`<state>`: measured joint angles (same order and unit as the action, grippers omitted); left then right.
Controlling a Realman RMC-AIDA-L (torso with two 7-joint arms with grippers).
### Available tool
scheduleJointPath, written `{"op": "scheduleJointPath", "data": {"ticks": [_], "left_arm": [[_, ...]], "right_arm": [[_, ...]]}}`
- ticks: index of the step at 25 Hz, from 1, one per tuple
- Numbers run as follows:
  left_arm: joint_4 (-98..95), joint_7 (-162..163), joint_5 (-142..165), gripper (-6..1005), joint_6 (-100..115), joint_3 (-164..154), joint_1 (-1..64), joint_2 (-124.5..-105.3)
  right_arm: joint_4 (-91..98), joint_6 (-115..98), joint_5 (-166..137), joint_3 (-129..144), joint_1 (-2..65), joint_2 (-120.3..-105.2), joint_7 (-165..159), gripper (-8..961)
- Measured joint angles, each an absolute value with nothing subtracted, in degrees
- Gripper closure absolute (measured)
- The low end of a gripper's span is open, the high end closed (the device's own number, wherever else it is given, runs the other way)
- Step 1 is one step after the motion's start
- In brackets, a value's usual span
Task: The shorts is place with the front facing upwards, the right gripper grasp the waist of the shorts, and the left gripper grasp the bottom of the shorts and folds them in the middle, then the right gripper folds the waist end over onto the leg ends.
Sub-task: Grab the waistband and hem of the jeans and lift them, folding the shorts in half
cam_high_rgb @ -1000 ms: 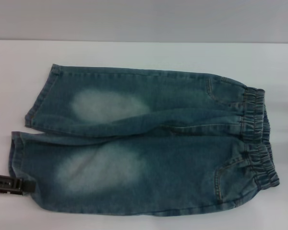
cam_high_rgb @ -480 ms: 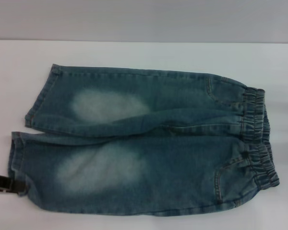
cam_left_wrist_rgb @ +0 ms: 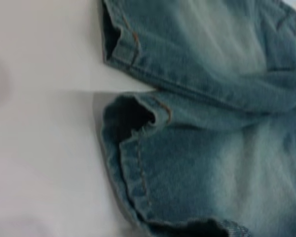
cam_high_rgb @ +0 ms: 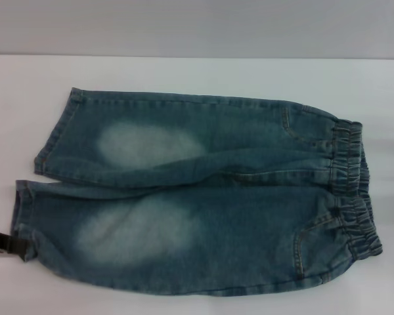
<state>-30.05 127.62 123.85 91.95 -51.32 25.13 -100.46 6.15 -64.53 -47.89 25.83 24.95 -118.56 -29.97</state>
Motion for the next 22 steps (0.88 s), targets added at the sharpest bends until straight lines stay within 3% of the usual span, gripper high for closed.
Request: {"op": "scheduleJointPath", "data": {"ticks": [12, 22], "left_arm": [[-30.46, 128.61, 124.46, 992, 91.93, -50.63, 25.43, -100.58], [-31.61, 128.26, 124.47, 993, 92.04, -50.06, 25.49, -100.64]], "right_arm": [[6.72, -64.52, -48.22, 26.29, 24.93, -118.43, -31.23, 448], [15.47, -65.48, -69.13, 29.01, 24.79, -116.59, -50.81, 449]]}}
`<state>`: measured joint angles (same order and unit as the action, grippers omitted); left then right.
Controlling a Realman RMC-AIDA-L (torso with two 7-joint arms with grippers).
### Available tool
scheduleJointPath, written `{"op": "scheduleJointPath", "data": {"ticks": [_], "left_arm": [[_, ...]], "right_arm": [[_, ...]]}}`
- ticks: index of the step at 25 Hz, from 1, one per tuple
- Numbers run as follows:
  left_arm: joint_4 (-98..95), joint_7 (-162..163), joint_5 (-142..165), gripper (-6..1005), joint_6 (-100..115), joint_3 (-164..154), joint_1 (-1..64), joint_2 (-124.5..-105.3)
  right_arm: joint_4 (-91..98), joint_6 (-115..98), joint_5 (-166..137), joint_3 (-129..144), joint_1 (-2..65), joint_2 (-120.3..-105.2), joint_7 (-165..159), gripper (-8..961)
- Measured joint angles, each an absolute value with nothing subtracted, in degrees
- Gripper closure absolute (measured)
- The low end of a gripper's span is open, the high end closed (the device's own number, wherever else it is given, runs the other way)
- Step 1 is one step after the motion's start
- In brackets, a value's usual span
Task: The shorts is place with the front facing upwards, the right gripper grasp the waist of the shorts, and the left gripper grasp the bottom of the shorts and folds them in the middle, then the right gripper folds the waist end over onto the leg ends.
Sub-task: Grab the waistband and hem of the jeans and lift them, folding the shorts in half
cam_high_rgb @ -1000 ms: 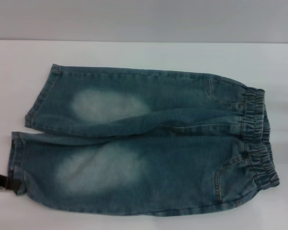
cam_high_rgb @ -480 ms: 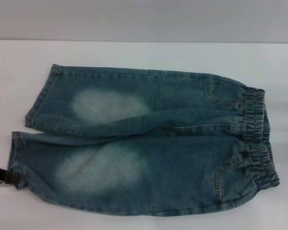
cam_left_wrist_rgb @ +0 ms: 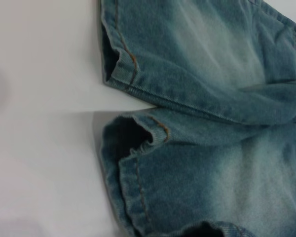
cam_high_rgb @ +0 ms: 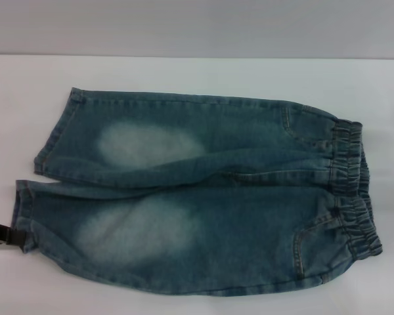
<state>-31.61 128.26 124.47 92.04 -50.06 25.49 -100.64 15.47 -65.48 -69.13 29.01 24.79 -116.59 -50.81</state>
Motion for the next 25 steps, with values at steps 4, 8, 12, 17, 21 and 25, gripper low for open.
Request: {"op": "scheduleJointPath", "data": {"ticks": [4, 8, 12, 17, 21, 25], "left_arm": [[-31.76, 128.56, 124.34, 993, 92.35, -49.77, 25.54, -100.36], [-31.85, 128.17, 124.34, 993, 92.51, -48.22, 25.64, -100.22], [-31.94, 128.08, 124.38, 994, 92.76, -46.3, 25.76, -100.13], [-32.5, 128.05, 124.36, 994, 93.05, -44.43, 26.06, -99.91], [-32.61, 128.05, 124.36, 994, 93.08, -43.45, 26.41, -99.84], [-32.63, 128.05, 124.33, 994, 92.9, -43.39, 26.85, -99.84]], "right_arm": [[20.56, -68.89, -82.03, 31.34, 25.46, -114.87, -62.92, 450], [28.26, -75.3, -95.88, 33.16, 26.27, -112.82, -78.27, 450], [36.42, -85.17, -108.4, 33.56, 27.63, -110.75, -91.1, 451], [45.69, -96.56, -120.35, 33.27, 30.09, -109.14, -100.28, 450], [50.24, -102.46, -128.06, 33.39, 32.17, -108.41, -103.45, 449], [51.6, -106.13, -135.6, 33.37, 35.06, -107.4, -104.36, 449]]}}
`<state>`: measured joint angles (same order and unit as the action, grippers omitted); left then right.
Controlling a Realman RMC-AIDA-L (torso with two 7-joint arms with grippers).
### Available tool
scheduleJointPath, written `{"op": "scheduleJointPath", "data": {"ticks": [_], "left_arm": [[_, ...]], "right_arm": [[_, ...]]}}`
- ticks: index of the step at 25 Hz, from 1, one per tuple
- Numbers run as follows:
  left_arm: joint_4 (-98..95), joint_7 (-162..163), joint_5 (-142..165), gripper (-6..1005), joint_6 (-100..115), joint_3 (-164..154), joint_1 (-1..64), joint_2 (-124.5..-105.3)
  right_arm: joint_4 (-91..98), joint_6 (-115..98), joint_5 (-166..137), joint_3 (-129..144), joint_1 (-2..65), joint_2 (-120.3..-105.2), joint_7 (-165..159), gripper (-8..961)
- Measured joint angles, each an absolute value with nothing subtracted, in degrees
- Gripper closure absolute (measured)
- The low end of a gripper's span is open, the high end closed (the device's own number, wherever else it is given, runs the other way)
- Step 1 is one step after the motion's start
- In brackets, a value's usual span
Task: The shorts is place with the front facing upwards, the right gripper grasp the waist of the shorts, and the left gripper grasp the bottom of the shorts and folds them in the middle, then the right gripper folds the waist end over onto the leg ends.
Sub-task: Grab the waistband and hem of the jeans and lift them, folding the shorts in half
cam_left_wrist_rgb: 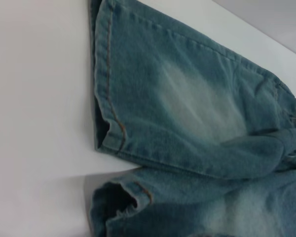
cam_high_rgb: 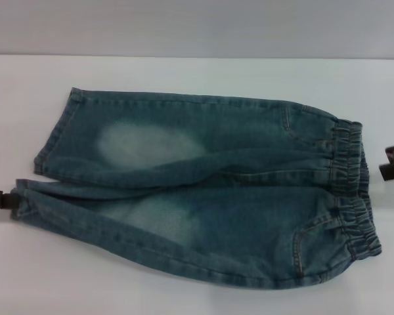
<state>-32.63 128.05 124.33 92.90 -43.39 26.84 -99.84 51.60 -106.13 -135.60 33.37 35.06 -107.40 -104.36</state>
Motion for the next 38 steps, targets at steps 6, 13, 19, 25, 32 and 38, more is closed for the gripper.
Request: {"op": "scheduleJointPath", "data": {"ticks": [6, 13, 19, 25, 32, 38], "left_arm": [[-32.63, 128.05, 124.32, 994, 92.55, -43.34, 27.75, -100.1], [-32.61, 128.43, 124.38, 993, 92.32, -43.32, 28.33, -100.27], [-32.61, 128.5, 124.42, 993, 91.96, -43.32, 28.65, -100.44], [-32.6, 128.46, 124.46, 994, 91.62, -43.32, 28.66, -100.45], [-32.61, 128.26, 124.46, 992, 91.42, -43.33, 28.52, -100.46], [-32.61, 128.26, 124.45, 991, 91.4, -43.32, 28.39, -100.46]], "right_arm": [[54.33, -108.25, -141.98, 34.31, 37.07, -107.89, -104.05, 448], [55.82, -109.88, -144.69, 40.45, 37.16, -108.42, -103.53, 449], [56.37, -109.5, -148.09, 48.86, 36.9, -110.02, -103.15, 450], [56.37, -108.09, -154.76, 50.15, 38.28, -111.89, -103.3, 450], [56.06, -105.75, -159.61, 50.73, 39.19, -114.21, -103.41, 450], [55.66, -104.69, -160.5, 51.43, 39.45, -115.44, -103.41, 449]]}}
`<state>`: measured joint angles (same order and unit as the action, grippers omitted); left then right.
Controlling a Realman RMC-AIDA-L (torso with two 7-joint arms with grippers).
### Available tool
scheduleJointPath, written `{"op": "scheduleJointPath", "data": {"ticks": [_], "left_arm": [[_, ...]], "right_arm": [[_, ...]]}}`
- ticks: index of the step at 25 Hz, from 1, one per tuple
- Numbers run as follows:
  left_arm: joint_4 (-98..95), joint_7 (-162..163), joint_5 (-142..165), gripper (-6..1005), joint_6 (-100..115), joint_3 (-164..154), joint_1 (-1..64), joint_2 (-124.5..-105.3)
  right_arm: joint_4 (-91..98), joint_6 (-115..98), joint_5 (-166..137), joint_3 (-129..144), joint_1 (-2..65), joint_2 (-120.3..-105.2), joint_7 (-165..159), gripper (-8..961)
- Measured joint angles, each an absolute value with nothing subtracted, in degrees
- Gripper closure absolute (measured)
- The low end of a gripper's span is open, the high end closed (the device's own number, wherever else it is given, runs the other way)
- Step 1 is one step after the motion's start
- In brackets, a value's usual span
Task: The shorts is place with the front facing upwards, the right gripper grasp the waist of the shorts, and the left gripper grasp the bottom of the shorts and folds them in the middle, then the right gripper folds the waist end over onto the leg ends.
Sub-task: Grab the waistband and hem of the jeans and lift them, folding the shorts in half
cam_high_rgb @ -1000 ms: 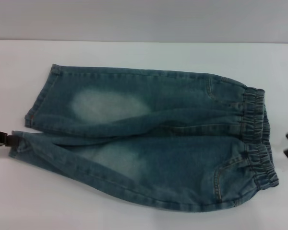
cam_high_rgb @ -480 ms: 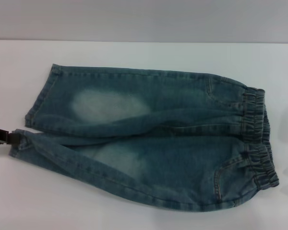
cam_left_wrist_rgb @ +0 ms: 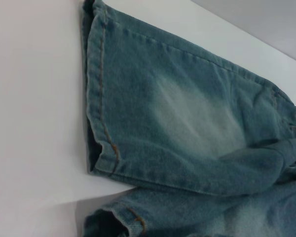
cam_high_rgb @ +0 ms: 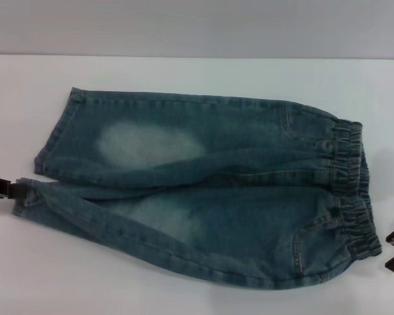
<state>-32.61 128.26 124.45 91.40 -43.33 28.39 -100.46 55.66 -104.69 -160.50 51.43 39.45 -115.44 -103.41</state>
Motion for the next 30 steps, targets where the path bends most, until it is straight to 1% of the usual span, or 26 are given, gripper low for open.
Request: {"op": "scheduleJointPath", "data": {"ticks": [7, 30], "left_arm": [[-32.61, 128.1, 124.45, 989, 91.4, -43.32, 28.46, -100.52], [-32.61, 128.05, 124.45, 985, 91.4, -43.33, 28.48, -100.81]], "right_arm": [[54.65, -104.03, -160.53, 51.57, 39.74, -115.94, -103.21, 449], [55.03, -103.09, -159.44, 51.55, 39.61, -116.29, -102.72, 449]]}}
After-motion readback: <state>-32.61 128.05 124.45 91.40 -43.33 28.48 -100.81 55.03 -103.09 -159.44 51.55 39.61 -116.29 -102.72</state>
